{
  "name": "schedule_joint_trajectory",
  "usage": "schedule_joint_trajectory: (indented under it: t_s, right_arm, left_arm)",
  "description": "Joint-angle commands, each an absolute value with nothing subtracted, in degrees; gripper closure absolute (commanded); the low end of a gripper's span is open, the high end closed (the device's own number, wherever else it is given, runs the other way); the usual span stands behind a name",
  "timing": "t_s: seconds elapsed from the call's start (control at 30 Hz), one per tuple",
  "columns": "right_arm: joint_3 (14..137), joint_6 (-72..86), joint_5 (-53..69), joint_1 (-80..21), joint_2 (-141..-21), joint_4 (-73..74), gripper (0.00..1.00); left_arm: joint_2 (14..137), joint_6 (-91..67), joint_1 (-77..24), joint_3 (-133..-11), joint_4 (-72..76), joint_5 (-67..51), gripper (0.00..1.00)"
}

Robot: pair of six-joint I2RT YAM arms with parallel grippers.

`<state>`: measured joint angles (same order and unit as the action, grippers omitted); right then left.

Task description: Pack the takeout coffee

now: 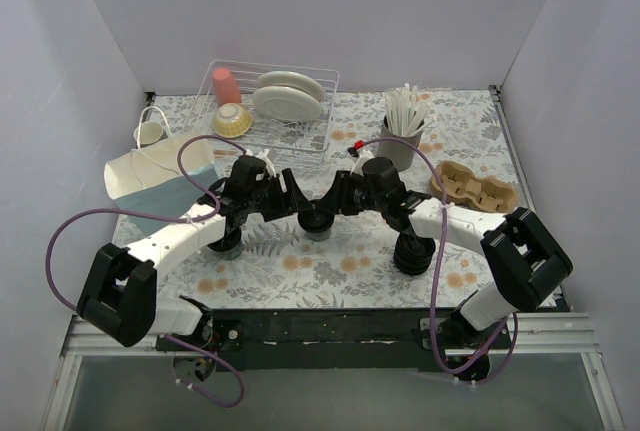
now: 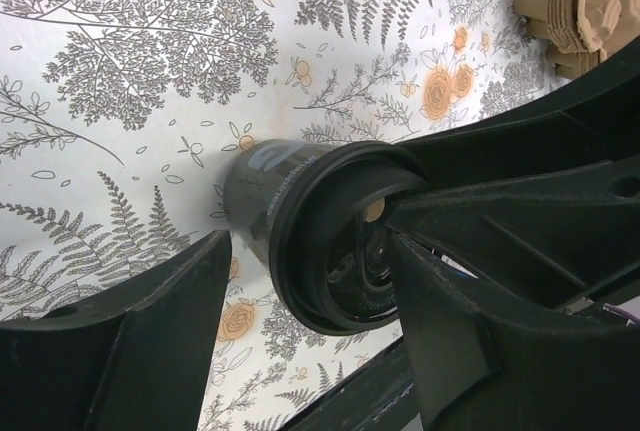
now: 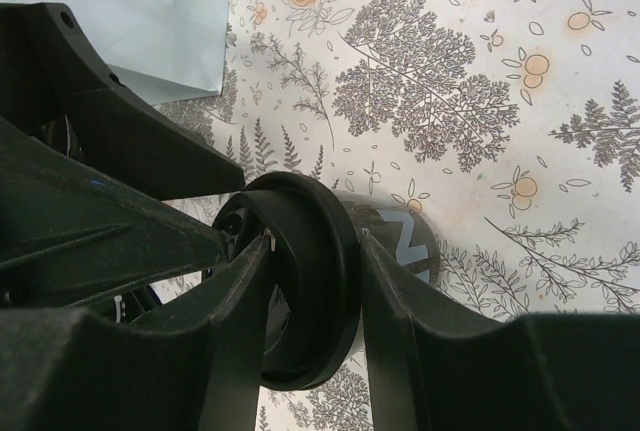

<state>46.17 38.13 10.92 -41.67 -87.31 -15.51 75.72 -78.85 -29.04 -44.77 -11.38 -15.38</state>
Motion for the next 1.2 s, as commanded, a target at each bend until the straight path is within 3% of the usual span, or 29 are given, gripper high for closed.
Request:
schedule_joint_trajectory:
  t_s: [0.0,0.3,0.57,0.9,1.17]
  right_arm:
    - [44.82,34.37,14.06,-41.22,-89.47,-13.89,0.62]
    - [44.56,34.54,15.55,-39.9,-90.0,-14.85,0.62]
    - [43.86,35.33,18.45,-39.11,-90.79,-17.31,0.61]
    - [46.76,35.42,18.19,-37.53,-85.52,-14.68,0.37]
    - [46.85,37.09,17.32,-35.16,-80.95,-10.55,0.34]
  left_arm:
    - [76.73,-78.84,-28.57,-44.39,-9.23,-18.45,0.37]
    - [77.96,-79.72,-28.39,-42.01,-6.86,-20.3,0.38]
    - [79.8,-80.68,-28.39,-40.52,-4.75,-21.89,0.45]
    - [82.61,-83.05,-28.48,-36.83,-4.04,-19.51,0.5]
    - [82.44,-83.5,-28.48,-36.3,-4.57,-18.02,0.51]
